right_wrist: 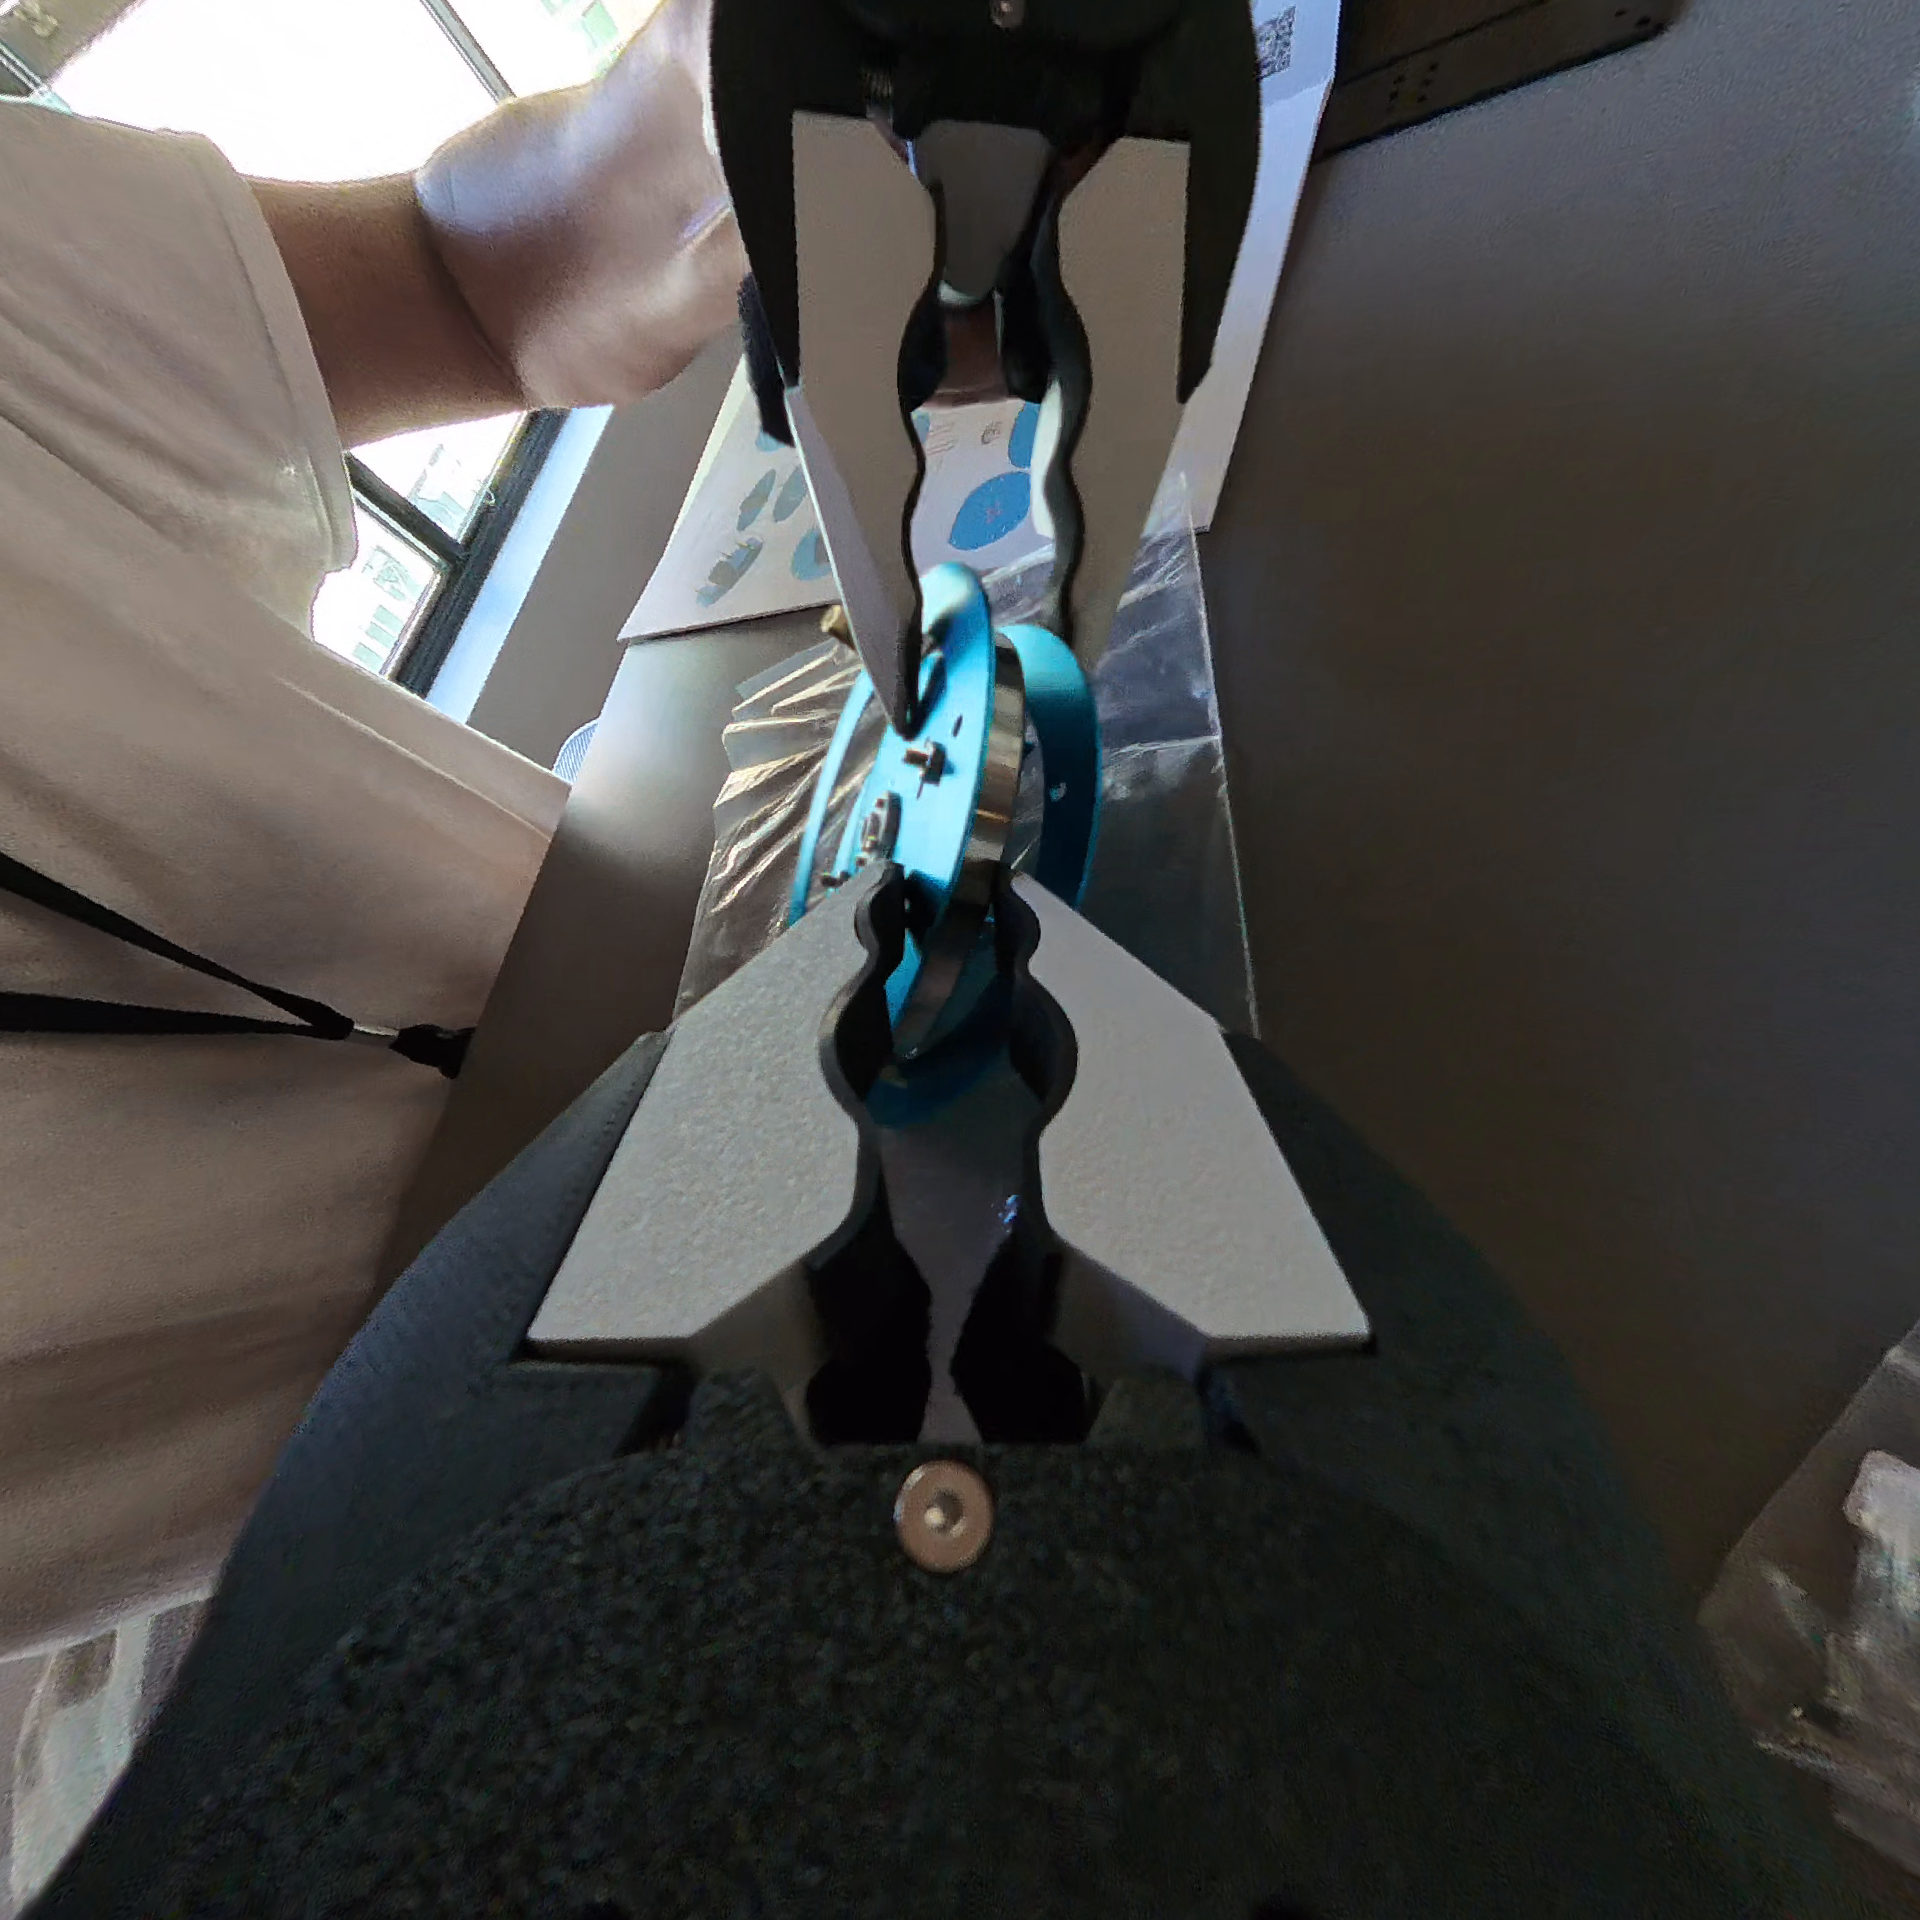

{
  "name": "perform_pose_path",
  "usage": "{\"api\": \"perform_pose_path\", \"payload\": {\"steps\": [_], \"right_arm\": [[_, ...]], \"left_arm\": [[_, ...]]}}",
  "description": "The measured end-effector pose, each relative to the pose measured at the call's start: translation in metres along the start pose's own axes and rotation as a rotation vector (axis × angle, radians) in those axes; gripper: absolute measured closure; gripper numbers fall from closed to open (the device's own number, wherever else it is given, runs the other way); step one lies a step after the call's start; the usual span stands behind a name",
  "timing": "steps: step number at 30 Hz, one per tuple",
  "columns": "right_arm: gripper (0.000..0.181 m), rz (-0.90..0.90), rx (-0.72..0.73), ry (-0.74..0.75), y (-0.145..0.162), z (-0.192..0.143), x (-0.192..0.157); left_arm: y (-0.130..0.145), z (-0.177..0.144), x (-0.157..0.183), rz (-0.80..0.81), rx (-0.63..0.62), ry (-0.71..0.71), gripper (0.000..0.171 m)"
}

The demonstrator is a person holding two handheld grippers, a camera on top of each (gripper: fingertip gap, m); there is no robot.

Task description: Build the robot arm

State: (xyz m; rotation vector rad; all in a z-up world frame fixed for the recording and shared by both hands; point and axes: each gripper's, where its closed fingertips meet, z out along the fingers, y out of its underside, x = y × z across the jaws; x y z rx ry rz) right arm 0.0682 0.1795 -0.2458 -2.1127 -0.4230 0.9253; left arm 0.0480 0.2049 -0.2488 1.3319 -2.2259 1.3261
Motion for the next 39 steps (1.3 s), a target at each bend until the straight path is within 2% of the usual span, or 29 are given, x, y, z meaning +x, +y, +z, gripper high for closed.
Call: {"api": "perform_pose_path", "payload": {"steps": [9,12,15,18,21,22,23,24,25,26,28,29,33,36,39], "right_arm": [[0.165,0.052,0.027,-0.041,-0.002,-0.005,-0.002],[0.148,0.068,0.025,-0.069,-0.002,-0.008,-0.007],[0.141,0.099,0.041,-0.088,-0.007,-0.012,-0.012],[0.149,0.110,0.027,-0.075,-0.007,-0.021,-0.009],[0.155,0.128,0.091,-0.005,-0.017,-0.046,0.004],[0.149,0.119,0.079,0.044,-0.015,-0.048,0.011],[0.131,0.108,0.051,0.063,-0.010,-0.042,0.014],[0.115,0.112,0.020,0.035,-0.006,-0.030,0.011],[0.109,0.122,-0.022,0.001,0.000,-0.018,0.007],[0.111,0.122,-0.065,-0.028,0.006,-0.008,0.004],[0.130,0.110,-0.104,-0.083,0.011,0.008,-0.004],[0.152,0.109,-0.102,-0.138,0.009,0.010,-0.012],[0.155,0.094,-0.108,-0.135,0.009,0.011,-0.014],[0.155,0.222,-0.040,-0.184,0.004,0.009,-0.013],[0.156,0.377,0.064,-0.278,-0.007,0.001,-0.014]], "left_arm": [[-0.007,-0.001,0.006,0.001,0.046,-0.012,0.148],[-0.009,-0.002,0.006,0.015,0.049,-0.035,0.148],[-0.011,-0.003,0.006,0.022,0.060,-0.044,0.149],[-0.011,-0.003,0.008,0.035,0.063,-0.049,0.150],[-0.009,-0.004,0.008,0.039,0.076,-0.060,0.151],[-0.009,-0.005,0.010,0.047,0.085,-0.061,0.151],[-0.009,-0.005,0.011,0.061,0.086,-0.068,0.151],[-0.009,-0.005,0.012,0.077,0.087,-0.075,0.151],[-0.009,-0.005,0.014,0.094,0.088,-0.078,0.151],[-0.010,-0.005,0.016,0.108,0.089,-0.080,0.151],[-0.011,-0.005,0.018,0.132,0.086,-0.096,0.151],[-0.011,-0.005,0.019,0.135,0.083,-0.100,0.151],[-0.014,-0.006,0.021,0.125,0.085,-0.079,0.152],[-0.023,-0.011,0.020,0.099,0.100,-0.071,0.153],[-0.039,-0.018,0.018,-0.014,0.141,-0.003,0.153]]}}
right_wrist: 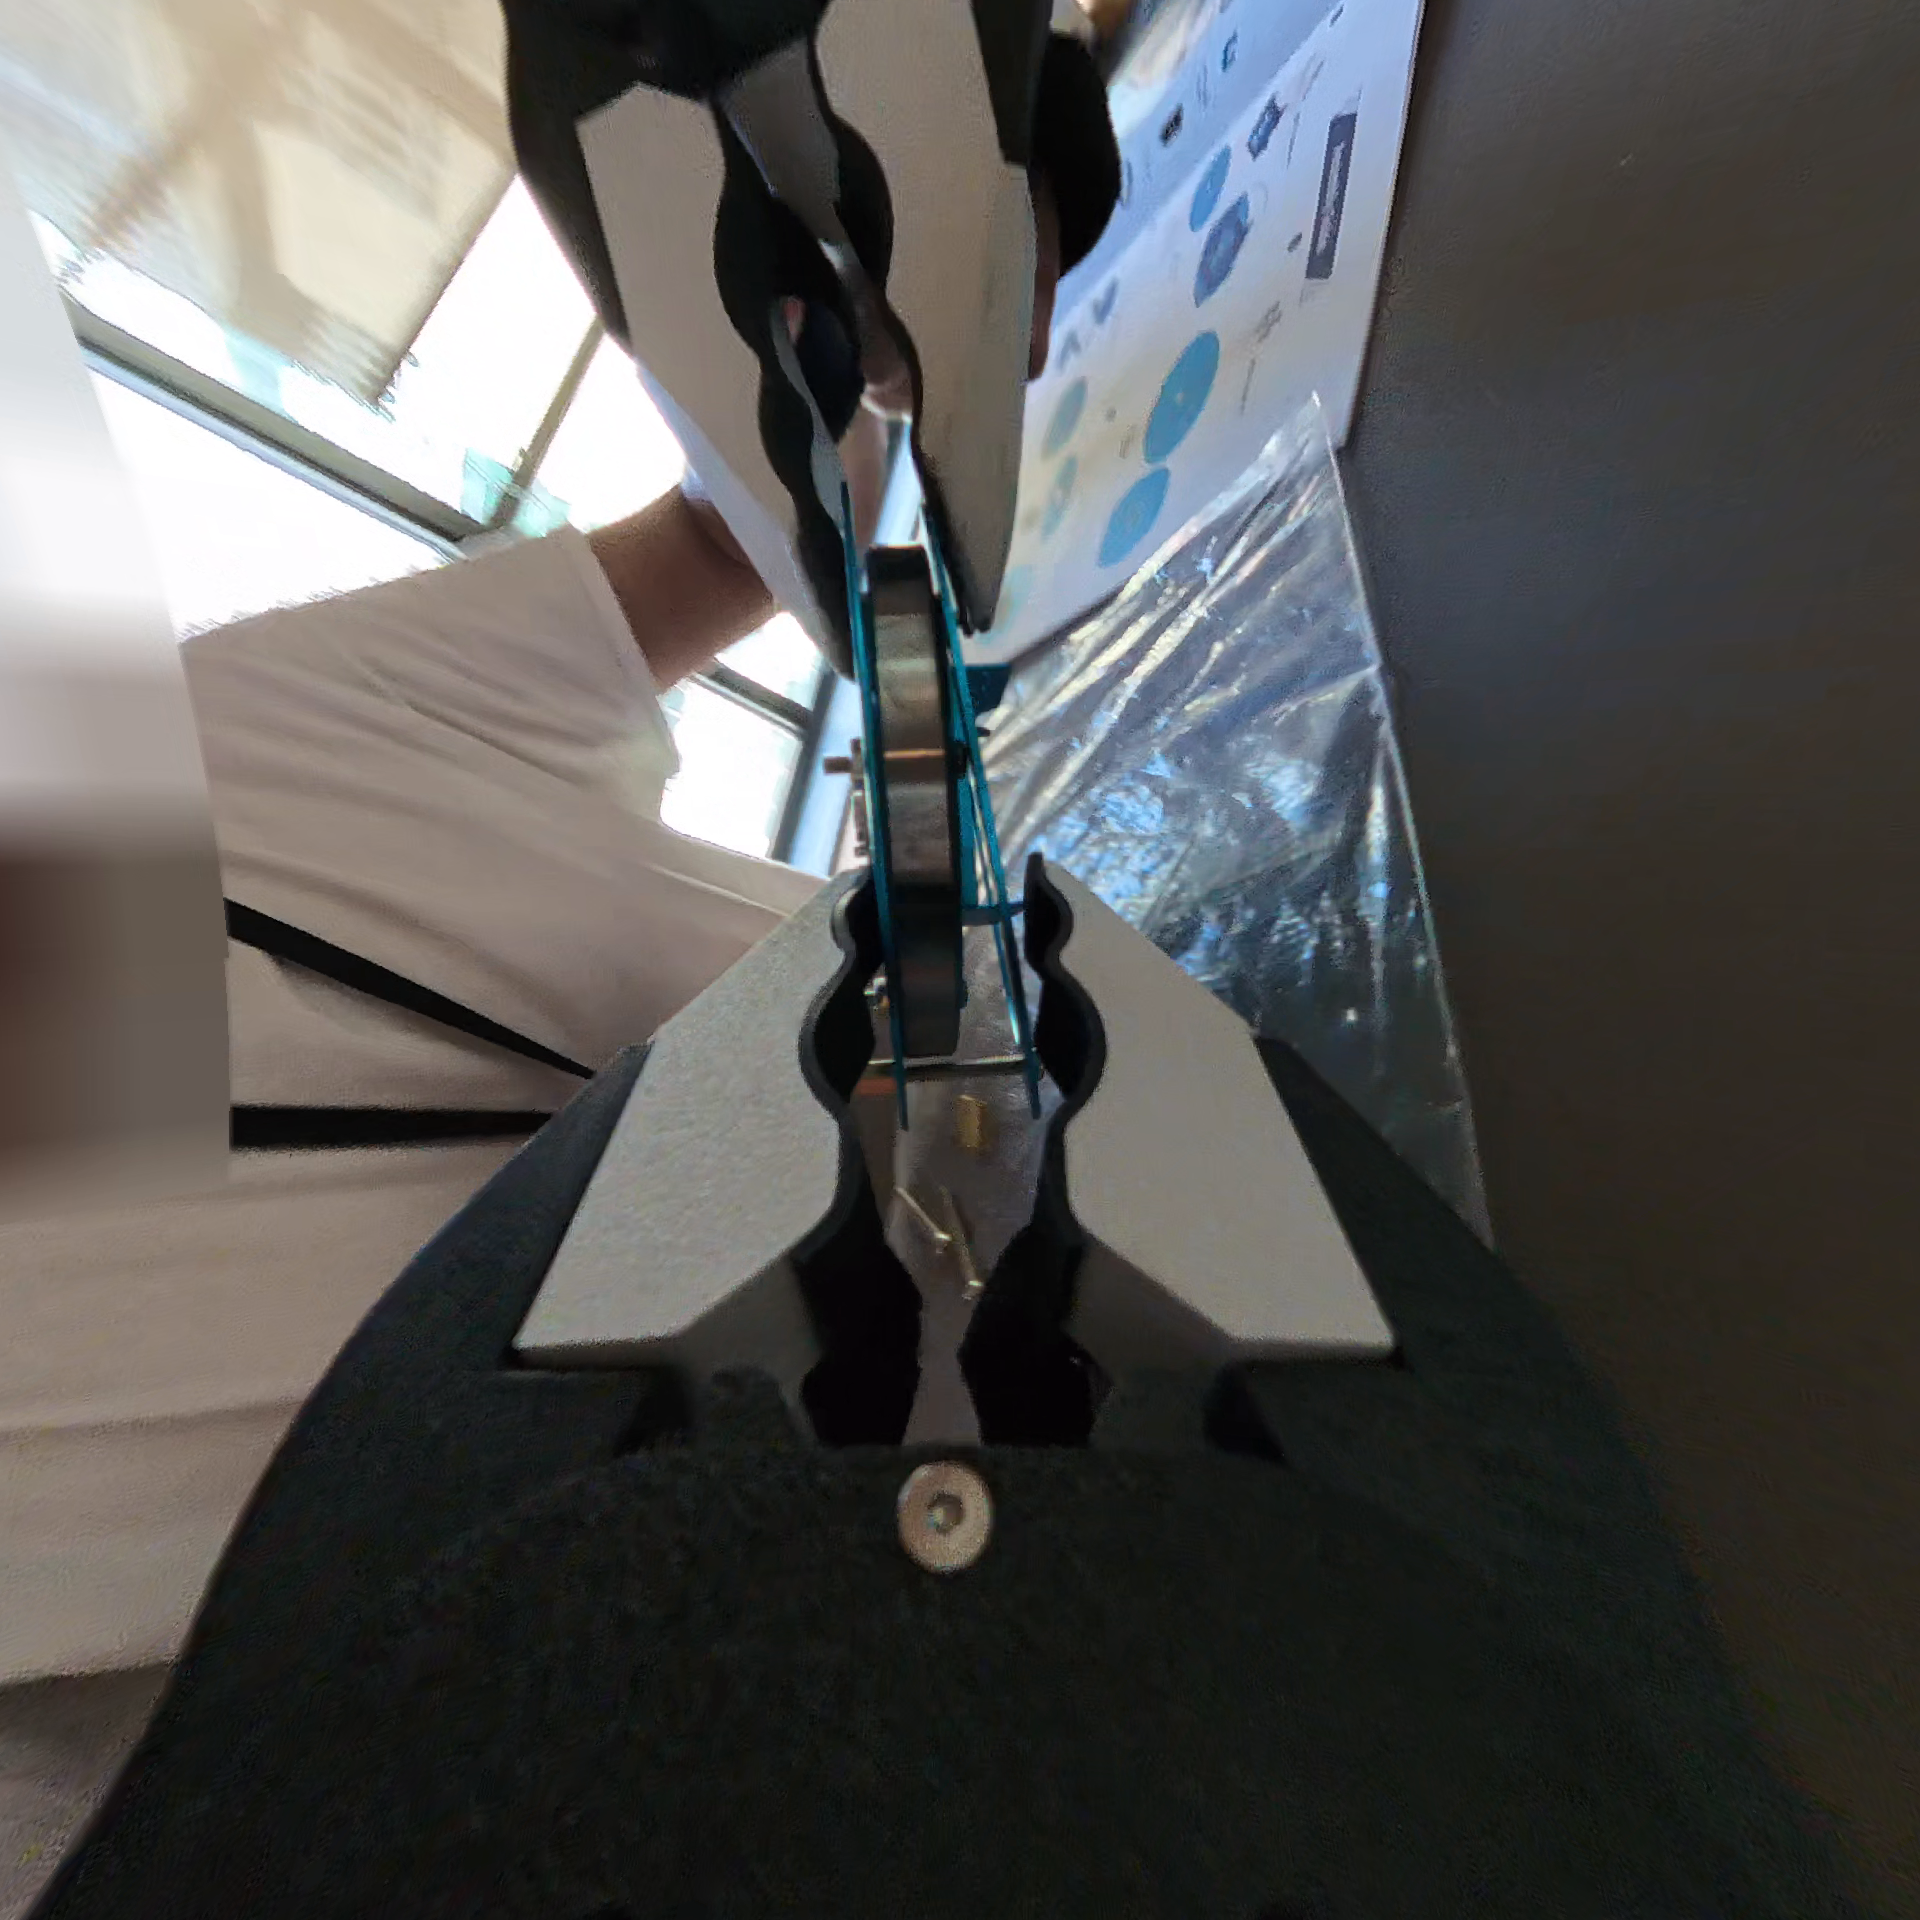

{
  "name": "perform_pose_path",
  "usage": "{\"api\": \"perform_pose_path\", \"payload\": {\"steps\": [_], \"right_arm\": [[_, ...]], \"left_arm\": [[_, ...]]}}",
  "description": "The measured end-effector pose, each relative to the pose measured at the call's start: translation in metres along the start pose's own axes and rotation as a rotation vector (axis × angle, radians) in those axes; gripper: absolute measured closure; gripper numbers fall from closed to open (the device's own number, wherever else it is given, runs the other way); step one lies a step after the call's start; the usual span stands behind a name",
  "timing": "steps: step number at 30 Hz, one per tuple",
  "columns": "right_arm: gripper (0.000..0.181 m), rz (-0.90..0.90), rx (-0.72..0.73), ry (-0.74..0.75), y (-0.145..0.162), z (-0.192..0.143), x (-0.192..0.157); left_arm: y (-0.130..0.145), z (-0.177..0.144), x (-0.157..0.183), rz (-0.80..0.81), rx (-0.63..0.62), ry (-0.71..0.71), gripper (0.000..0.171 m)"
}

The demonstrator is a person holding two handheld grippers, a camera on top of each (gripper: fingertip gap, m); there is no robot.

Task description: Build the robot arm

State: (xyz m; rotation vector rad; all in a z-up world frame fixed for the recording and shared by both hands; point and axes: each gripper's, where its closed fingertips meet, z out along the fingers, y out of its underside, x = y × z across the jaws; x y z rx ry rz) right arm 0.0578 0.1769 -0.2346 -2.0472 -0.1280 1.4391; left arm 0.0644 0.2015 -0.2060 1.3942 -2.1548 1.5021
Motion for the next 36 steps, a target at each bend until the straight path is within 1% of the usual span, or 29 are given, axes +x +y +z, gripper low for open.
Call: {"api": "perform_pose_path", "payload": {"steps": [4,6,10,11,13,14,16,17,19,20,22,24,26,27,29,30,31,32,36], "right_arm": [[0.156,0.145,0.106,-0.159,-0.010,-0.008,-0.010],[0.156,0.186,0.148,-0.219,-0.015,-0.013,-0.014],[0.155,0.221,0.175,-0.242,-0.017,-0.015,-0.013],[0.155,0.228,0.179,-0.250,-0.017,-0.015,-0.013],[0.155,0.241,0.191,-0.263,-0.018,-0.015,-0.015],[0.156,0.243,0.194,-0.255,-0.017,-0.014,-0.014],[0.156,0.244,0.190,-0.218,-0.015,-0.011,-0.009],[0.156,0.242,0.188,-0.205,-0.013,-0.009,-0.008],[0.156,0.232,0.190,-0.201,-0.011,-0.006,-0.008],[0.155,0.231,0.191,-0.205,-0.010,-0.005,-0.009],[0.156,0.224,0.197,-0.193,-0.010,-0.003,-0.010],[0.156,0.222,0.211,-0.192,-0.011,-0.001,-0.012],[0.156,0.216,0.235,-0.193,-0.014,0.002,-0.015],[0.156,0.208,0.246,-0.194,-0.015,0.003,-0.018],[0.156,0.195,0.253,-0.179,-0.014,0.007,-0.022],[0.156,0.183,0.254,-0.158,-0.013,0.009,-0.023],[0.156,0.171,0.258,-0.134,-0.013,0.010,-0.023],[0.156,0.160,0.259,-0.107,-0.011,0.012,-0.023],[0.156,0.117,0.255,-0.043,-0.007,0.016,-0.023]], "left_arm": [[-0.019,-0.003,-0.003,-0.159,0.050,0.137,0.154],[-0.027,-0.004,-0.005,-0.203,0.091,0.181,0.153],[-0.033,-0.007,-0.007,-0.255,0.188,0.227,0.152],[-0.035,-0.011,-0.006,-0.279,0.230,0.253,0.151],[-0.042,-0.031,-0.005,-0.326,0.367,0.307,0.140],[-0.042,-0.043,-0.007,-0.329,0.438,0.291,0.138],[-0.029,-0.061,-0.013,-0.298,0.548,0.178,0.135],[-0.018,-0.065,-0.014,-0.269,0.576,0.097,0.133],[0.010,-0.063,-0.014,-0.212,0.556,-0.060,0.116],[0.019,-0.060,-0.009,-0.199,0.558,-0.092,0.108],[0.028,-0.050,0.010,-0.229,0.612,-0.042,0.088],[0.033,-0.035,0.020,-0.266,0.659,-0.005,0.086],[0.037,-0.018,0.022,-0.323,0.683,0.028,0.087],[0.036,-0.015,0.024,-0.351,0.726,0.062,0.090],[0.034,-0.013,0.028,-0.405,0.792,0.150,0.108],[0.032,-0.015,0.032,-0.414,0.820,0.193,0.120],[0.030,-0.018,0.036,-0.406,0.839,0.213,0.138],[0.030,-0.017,0.037,-0.400,0.846,0.198,0.149],[0.032,-0.012,0.033,-0.379,0.798,0.111,0.153]]}}
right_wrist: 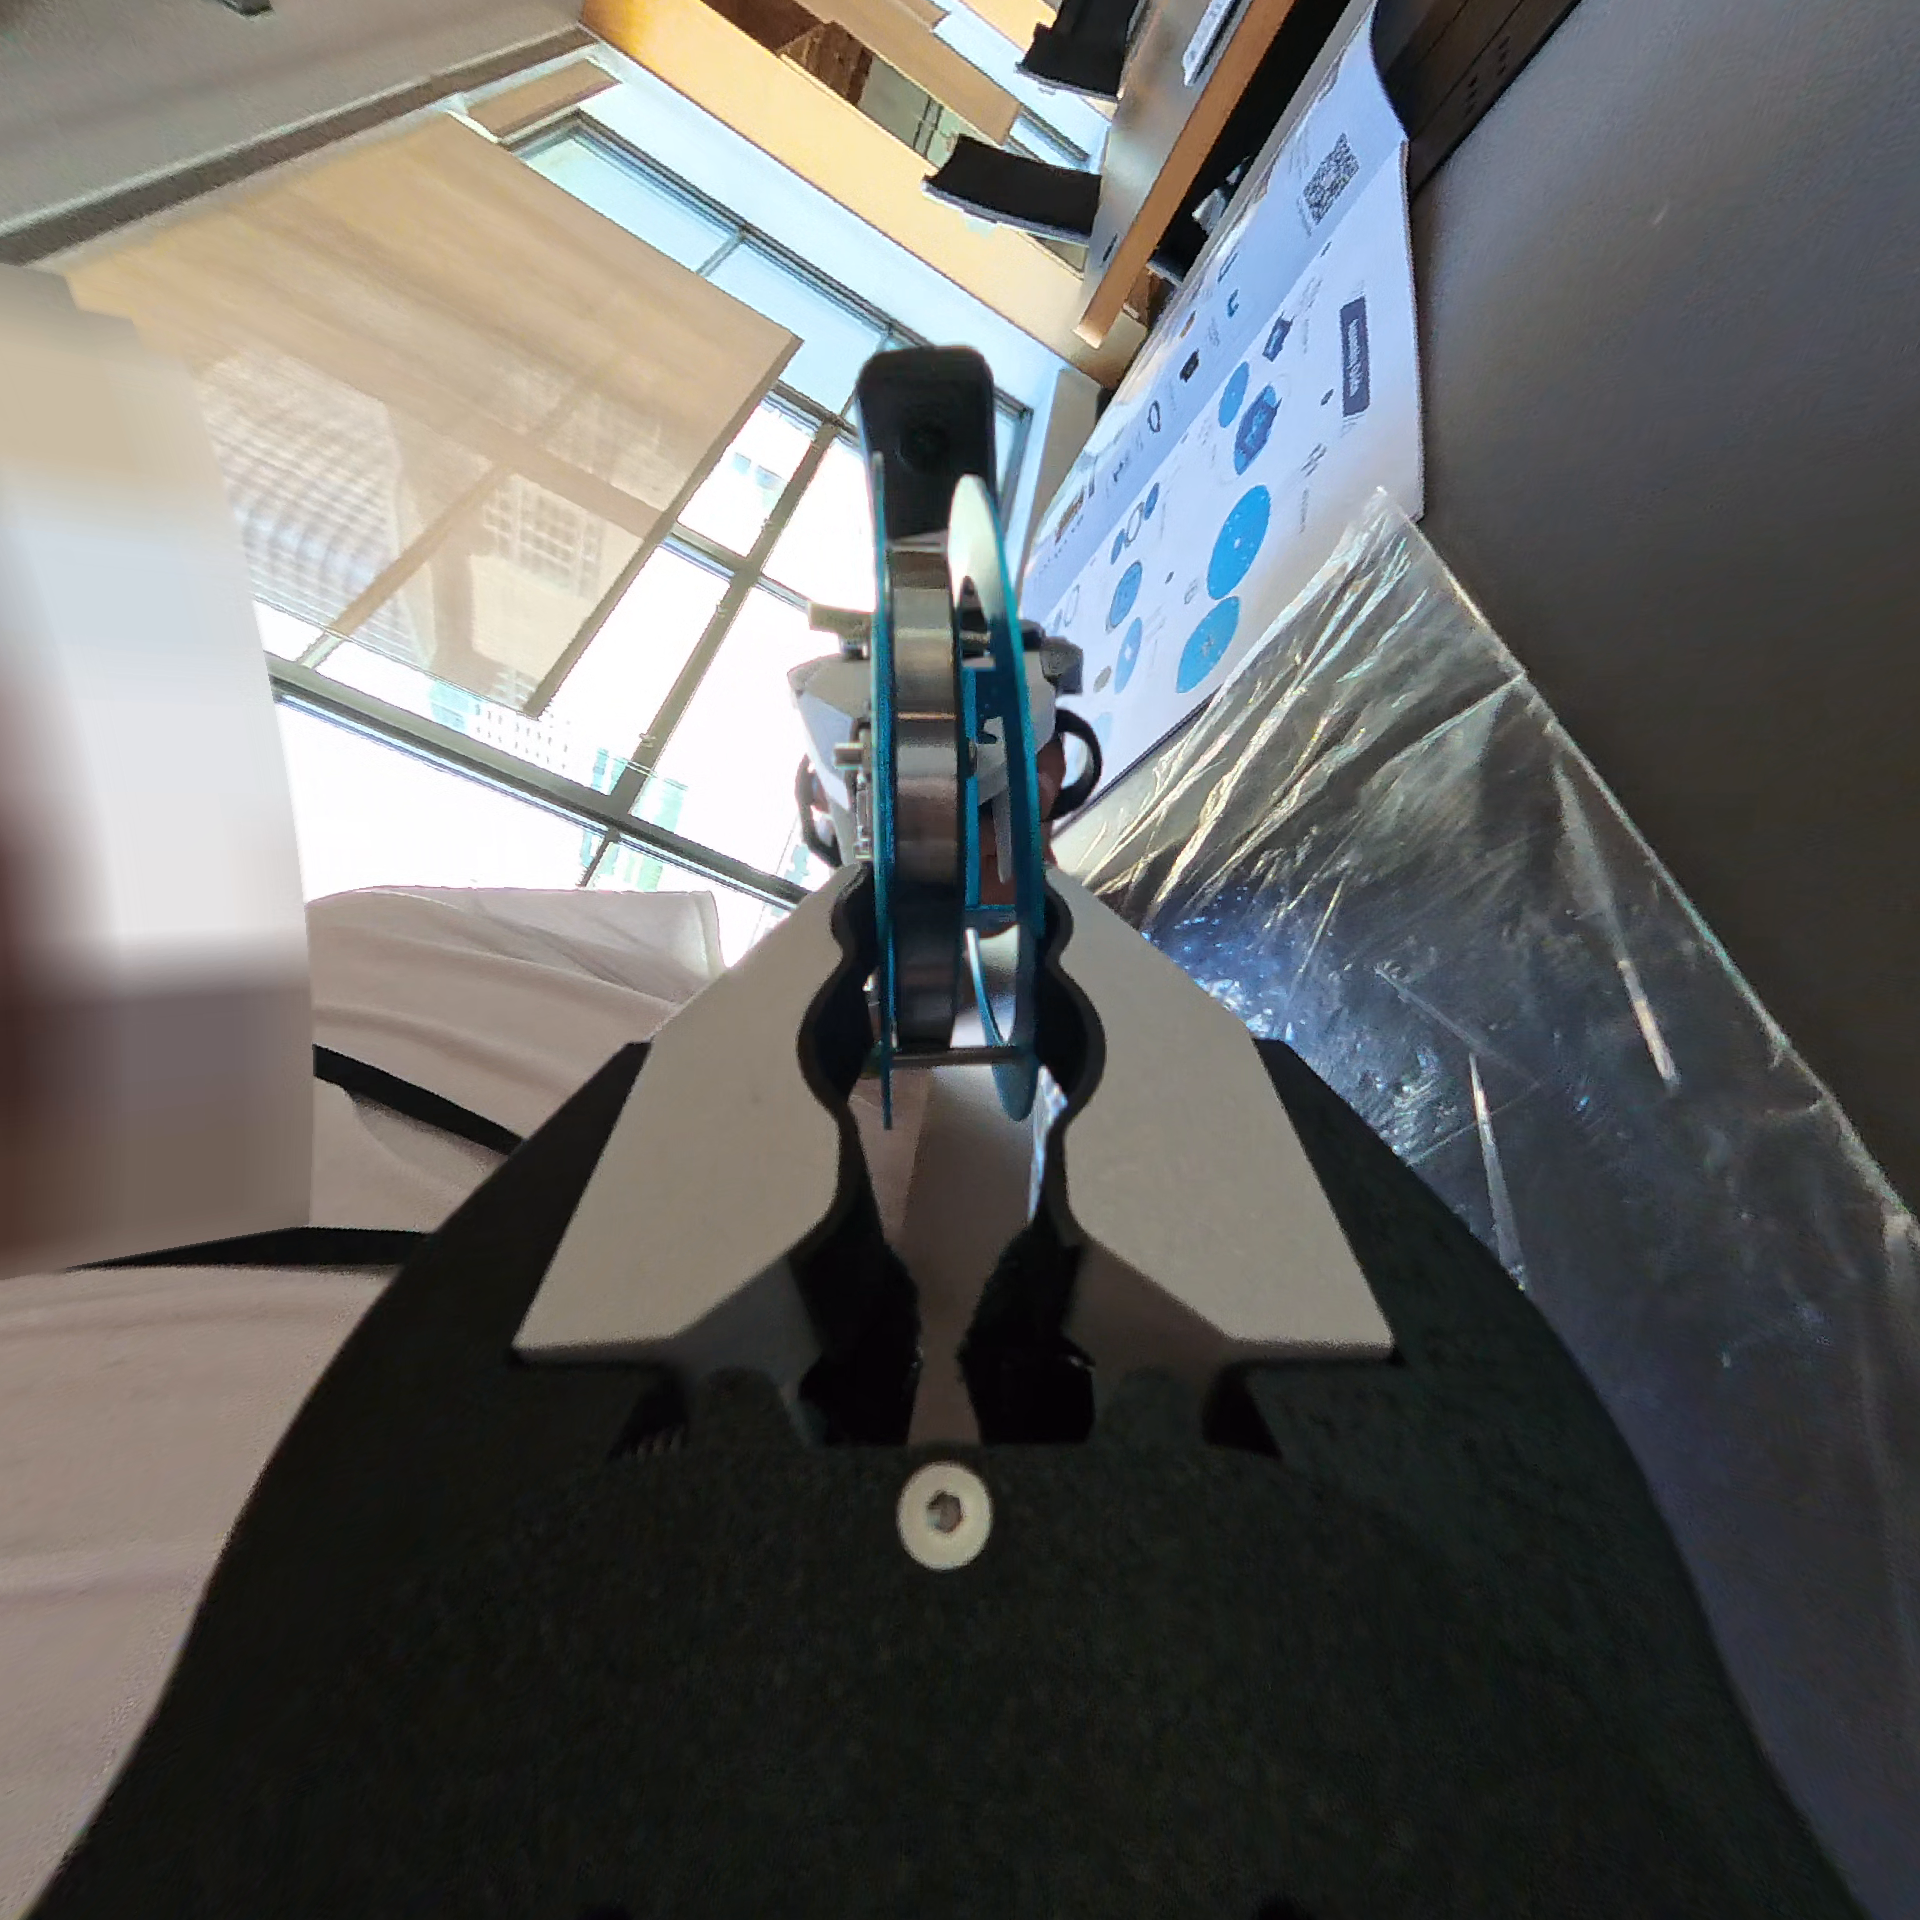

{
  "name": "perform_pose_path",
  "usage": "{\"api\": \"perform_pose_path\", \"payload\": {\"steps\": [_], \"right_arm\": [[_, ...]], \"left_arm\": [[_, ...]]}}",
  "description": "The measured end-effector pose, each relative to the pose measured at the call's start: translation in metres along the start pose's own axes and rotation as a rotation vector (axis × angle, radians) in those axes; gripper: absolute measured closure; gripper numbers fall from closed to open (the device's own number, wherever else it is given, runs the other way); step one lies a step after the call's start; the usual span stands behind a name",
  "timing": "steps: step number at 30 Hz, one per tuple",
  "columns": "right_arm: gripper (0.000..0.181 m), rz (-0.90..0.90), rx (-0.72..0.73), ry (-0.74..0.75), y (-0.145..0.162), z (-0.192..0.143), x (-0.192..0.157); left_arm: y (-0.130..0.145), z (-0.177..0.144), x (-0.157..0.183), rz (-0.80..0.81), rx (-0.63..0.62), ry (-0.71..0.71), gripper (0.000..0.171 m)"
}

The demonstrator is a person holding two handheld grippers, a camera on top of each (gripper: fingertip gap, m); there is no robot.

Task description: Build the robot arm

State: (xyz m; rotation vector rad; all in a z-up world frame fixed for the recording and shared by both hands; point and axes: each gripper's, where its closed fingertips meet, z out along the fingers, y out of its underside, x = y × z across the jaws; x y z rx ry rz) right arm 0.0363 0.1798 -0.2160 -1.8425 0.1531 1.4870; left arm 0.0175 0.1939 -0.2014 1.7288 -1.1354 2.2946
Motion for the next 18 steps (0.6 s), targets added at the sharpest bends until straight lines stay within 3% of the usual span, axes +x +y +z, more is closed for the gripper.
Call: {"api": "perform_pose_path", "payload": {"steps": [3,10,18], "right_arm": [[0.156,-0.098,-0.035,0.054,0.004,0.003,0.001],[0.155,-0.371,-0.065,0.037,0.004,0.005,-0.008],[0.150,-0.425,-0.146,0.123,0.008,-0.005,0.013]], "left_arm": [[-0.002,-0.001,-0.003,0.026,-0.021,-0.038,0.155],[-0.001,-0.001,0.012,0.366,-0.168,-0.130,0.156],[-0.001,0.008,-0.001,0.481,-0.415,-0.238,0.156]]}}
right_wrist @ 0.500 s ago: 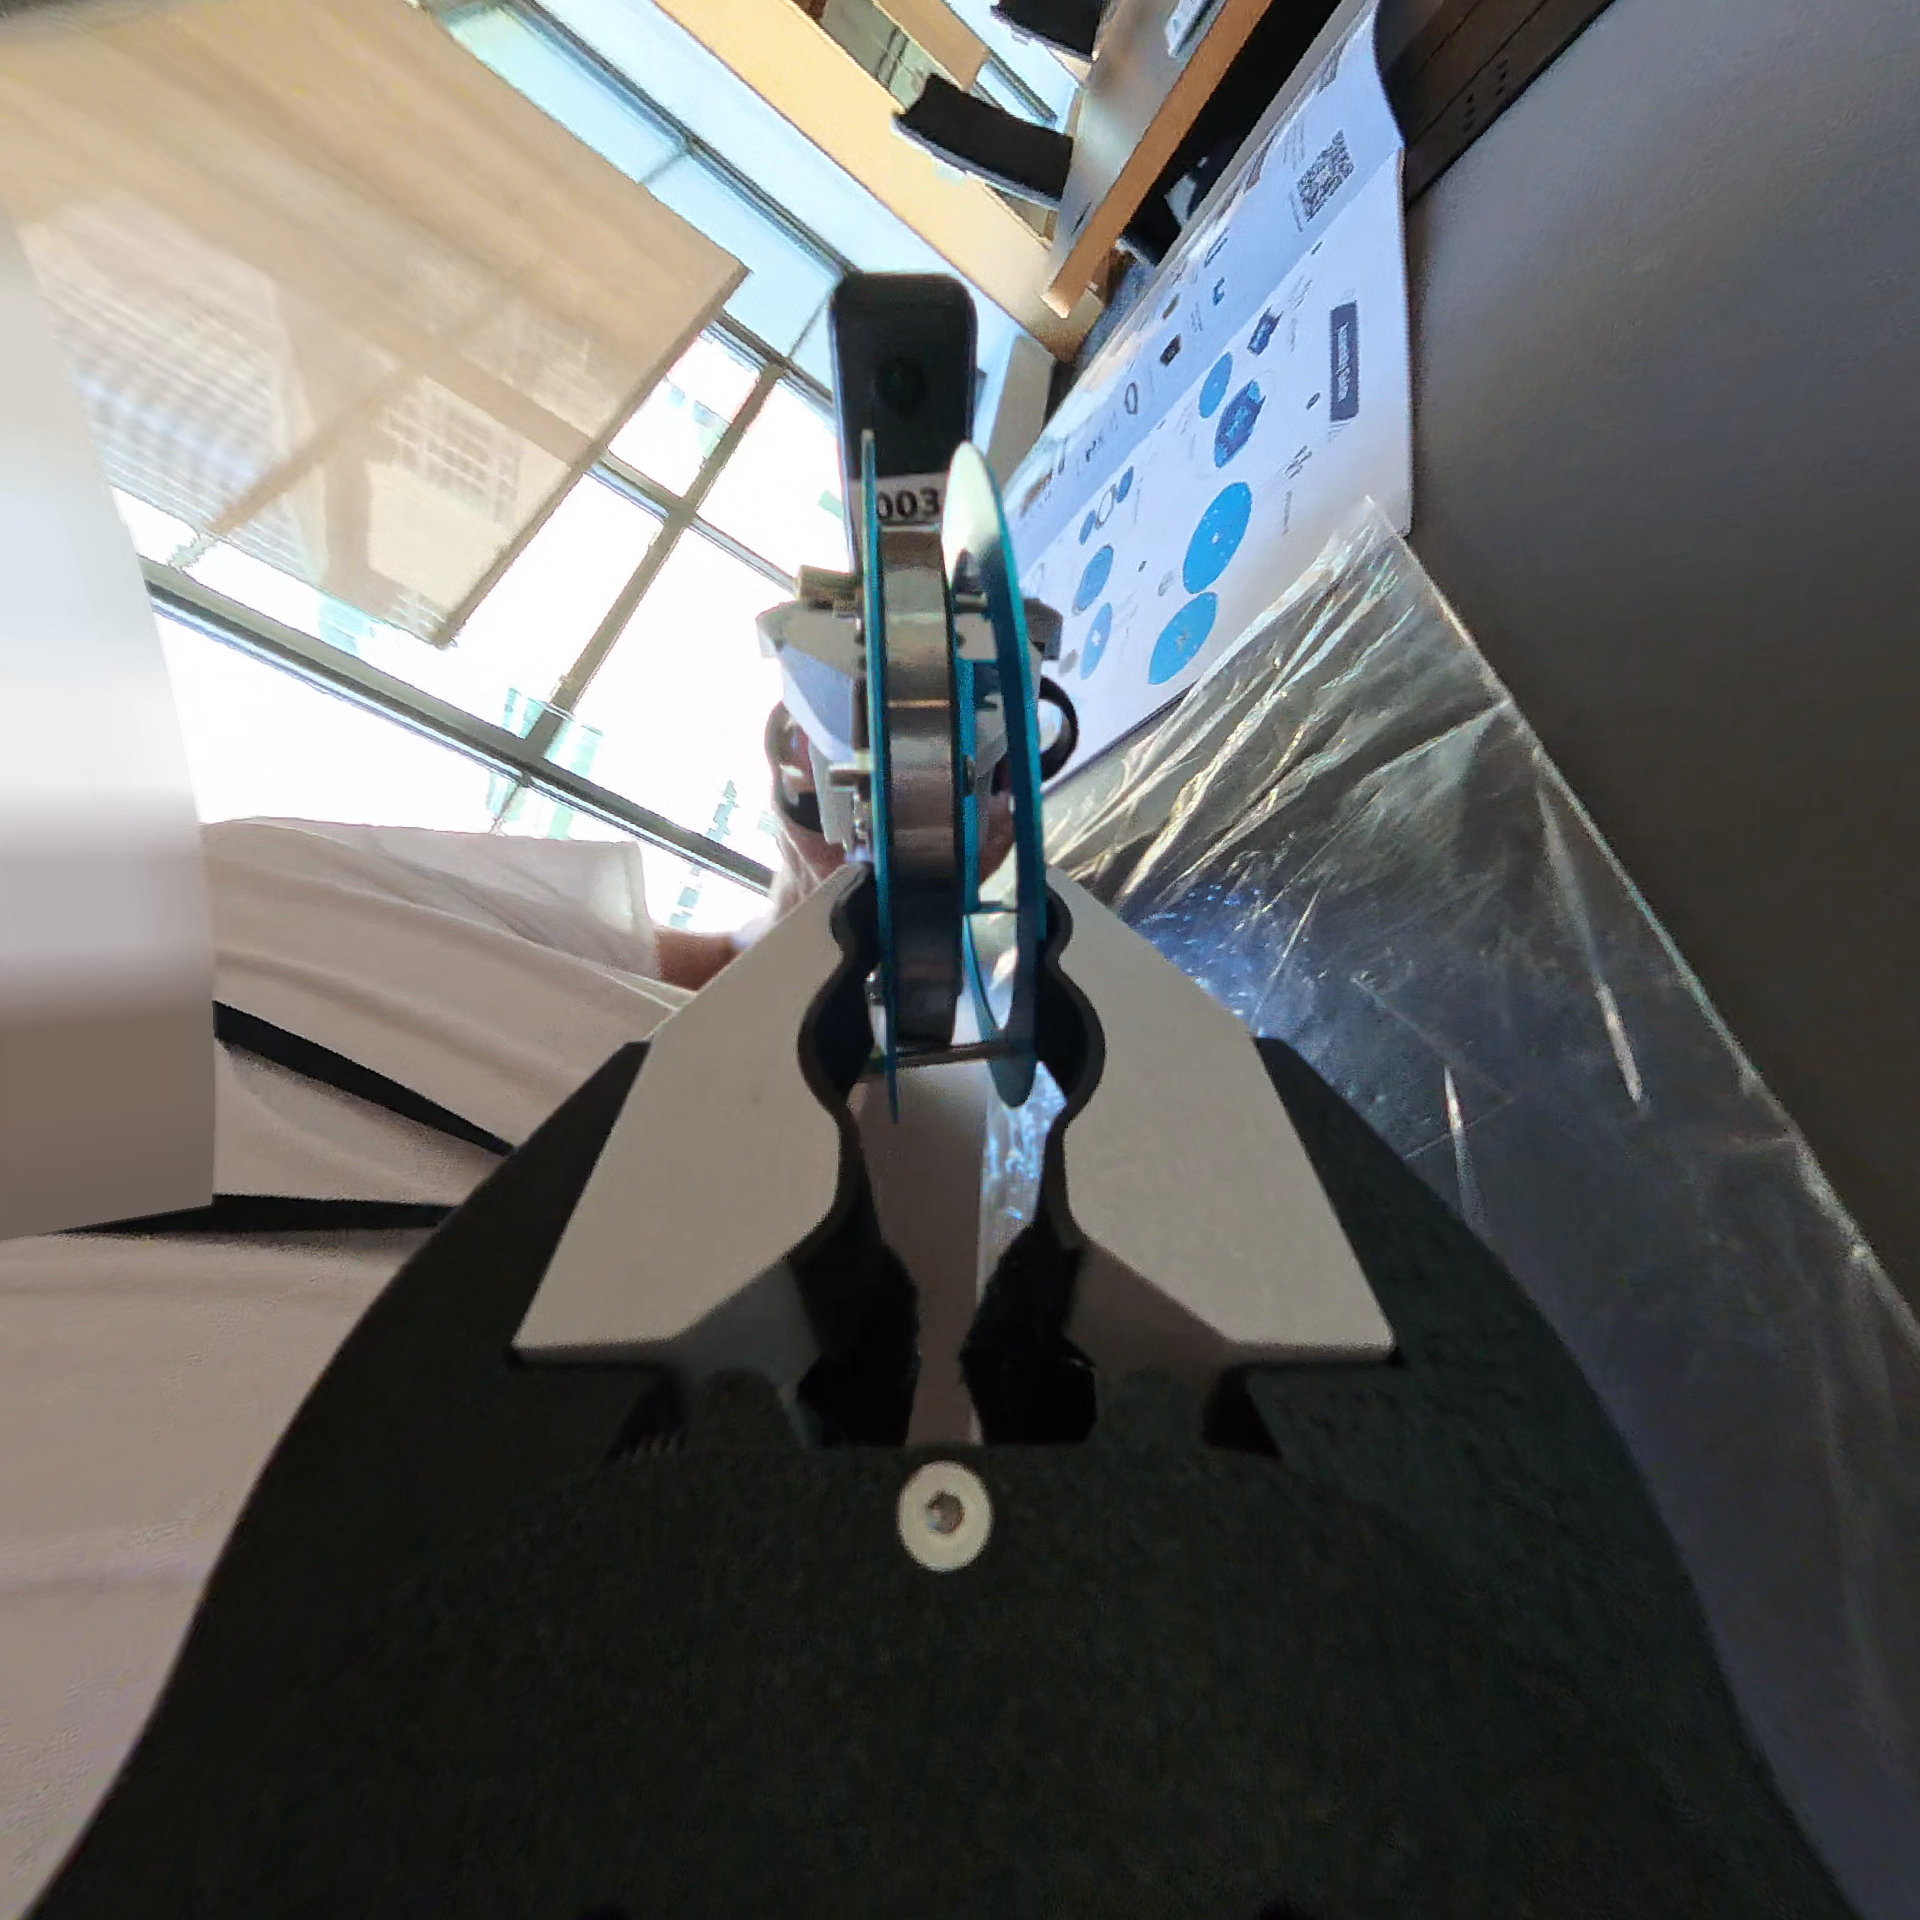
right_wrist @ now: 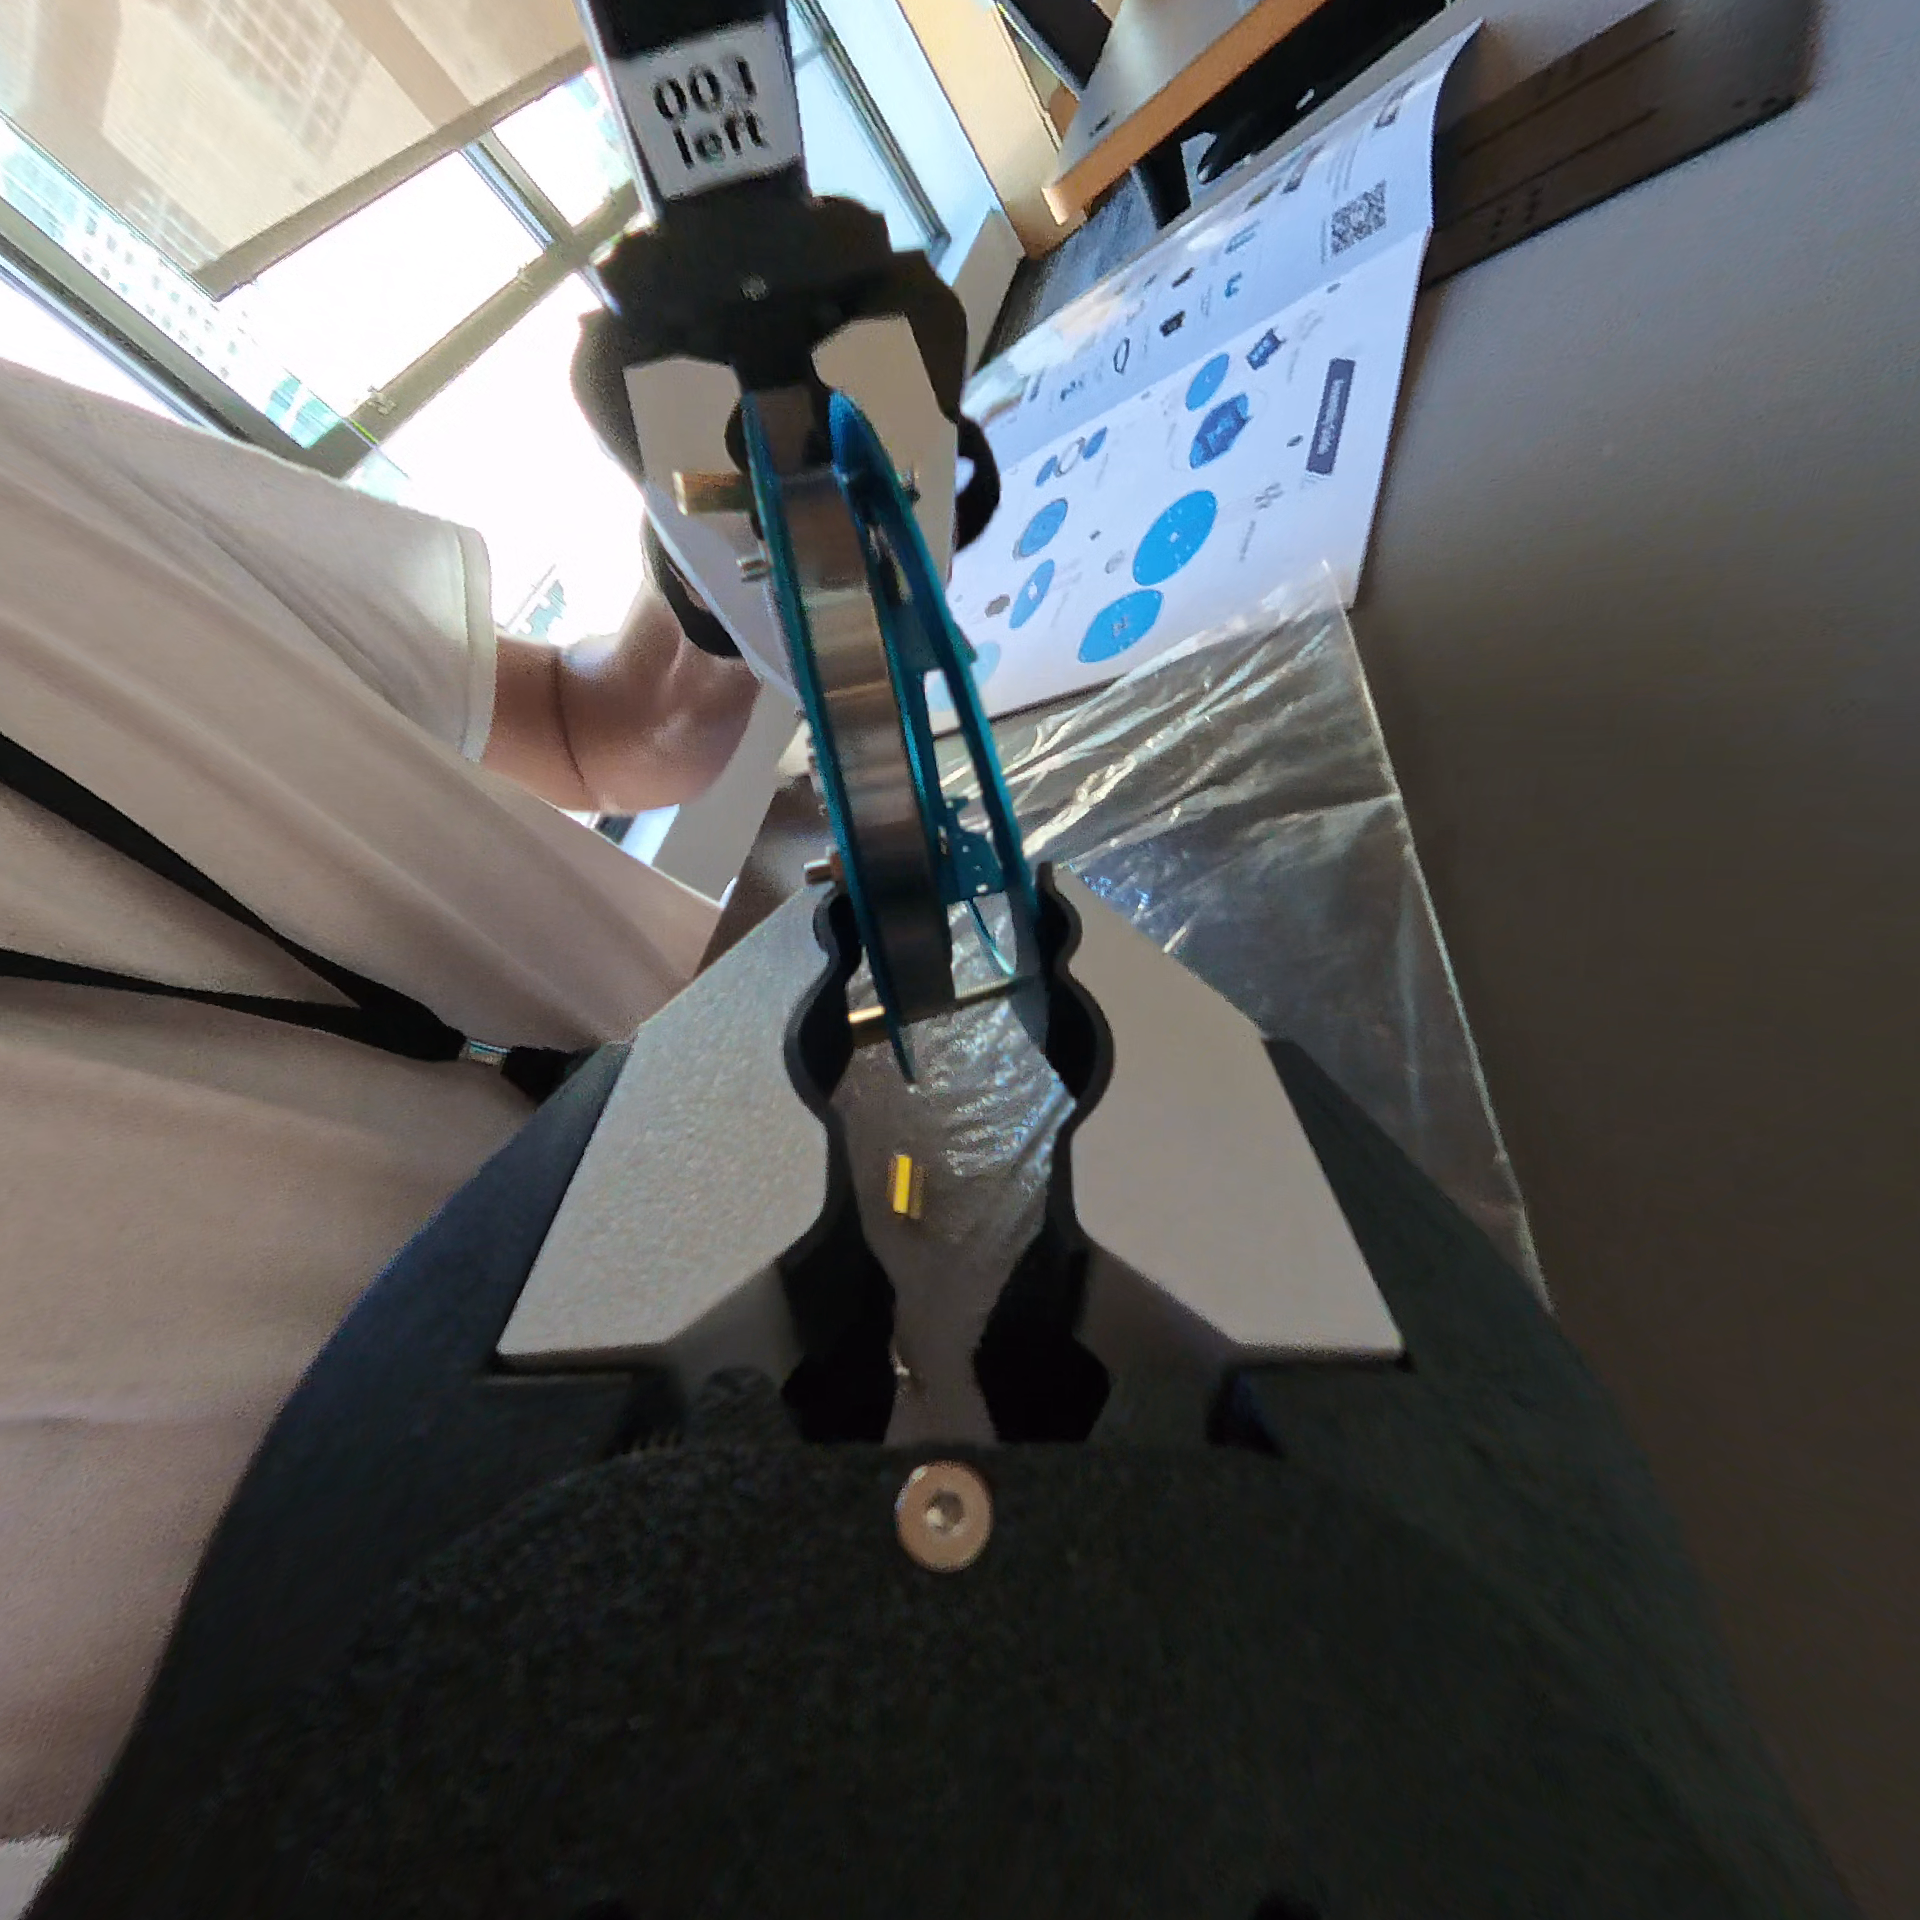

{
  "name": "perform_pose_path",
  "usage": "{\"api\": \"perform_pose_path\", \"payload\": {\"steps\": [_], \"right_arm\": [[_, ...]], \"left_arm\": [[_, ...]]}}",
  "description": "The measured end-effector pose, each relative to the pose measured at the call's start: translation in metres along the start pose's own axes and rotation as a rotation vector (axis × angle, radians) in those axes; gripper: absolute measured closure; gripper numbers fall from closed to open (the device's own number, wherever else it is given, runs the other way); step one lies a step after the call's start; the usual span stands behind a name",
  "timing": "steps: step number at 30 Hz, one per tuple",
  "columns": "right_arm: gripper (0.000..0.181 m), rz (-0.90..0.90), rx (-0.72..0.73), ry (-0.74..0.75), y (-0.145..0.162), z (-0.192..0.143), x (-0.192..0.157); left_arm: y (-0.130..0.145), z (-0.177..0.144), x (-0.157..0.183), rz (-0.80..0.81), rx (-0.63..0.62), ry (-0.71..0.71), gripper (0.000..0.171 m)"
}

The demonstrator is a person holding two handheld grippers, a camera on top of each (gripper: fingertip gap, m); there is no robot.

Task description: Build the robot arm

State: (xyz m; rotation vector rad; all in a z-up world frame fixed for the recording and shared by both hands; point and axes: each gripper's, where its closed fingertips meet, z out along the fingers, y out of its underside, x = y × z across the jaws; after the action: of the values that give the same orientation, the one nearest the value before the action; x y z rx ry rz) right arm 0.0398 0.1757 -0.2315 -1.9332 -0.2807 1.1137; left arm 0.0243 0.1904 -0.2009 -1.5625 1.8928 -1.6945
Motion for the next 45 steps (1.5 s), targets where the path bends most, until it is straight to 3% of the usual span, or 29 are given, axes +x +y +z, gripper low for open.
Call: {"api": "perform_pose_path", "payload": {"steps": [6,10,12,14,19,23,25,28,35,45], "right_arm": [[0.145,-0.065,0.062,0.131,-0.003,-0.032,0.008],[0.140,-0.294,0.163,0.226,-0.028,-0.051,-0.009],[0.137,-0.432,0.164,0.249,-0.039,-0.046,-0.019],[0.137,-0.500,0.075,0.268,-0.035,-0.033,-0.019],[0.141,-0.499,0.074,0.252,-0.036,-0.024,-0.011],[0.113,-0.485,0.053,0.162,-0.035,-0.017,-0.018],[0.149,-0.457,-0.055,0.102,-0.023,-0.014,-0.019],[0.169,-0.470,-0.048,0.105,-0.026,-0.019,-0.019],[0.171,-0.461,-0.064,0.106,-0.016,-0.017,-0.017],[0.171,-0.421,-0.063,0.068,-0.012,-0.016,-0.018]], "left_arm": [[-0.001,-0.003,-0.007,0.257,-0.198,-0.141,0.155],[0.003,-0.001,-0.005,0.360,-0.279,-0.133,0.155],[0.004,0.003,-0.003,0.404,-0.311,-0.113,0.155],[0.005,0.006,-0.002,0.443,-0.342,-0.104,0.155],[0.008,0.010,-0.003,0.461,-0.369,-0.074,0.155],[0.011,0.011,-0.003,0.470,-0.373,-0.070,0.156],[0.011,0.011,-0.004,0.466,-0.371,-0.073,0.156],[0.011,0.009,-0.005,0.449,-0.354,-0.074,0.156],[0.023,0.007,-0.007,0.444,-0.340,-0.047,0.155],[0.026,0.000,-0.010,0.448,-0.221,0.028,0.155]]}}
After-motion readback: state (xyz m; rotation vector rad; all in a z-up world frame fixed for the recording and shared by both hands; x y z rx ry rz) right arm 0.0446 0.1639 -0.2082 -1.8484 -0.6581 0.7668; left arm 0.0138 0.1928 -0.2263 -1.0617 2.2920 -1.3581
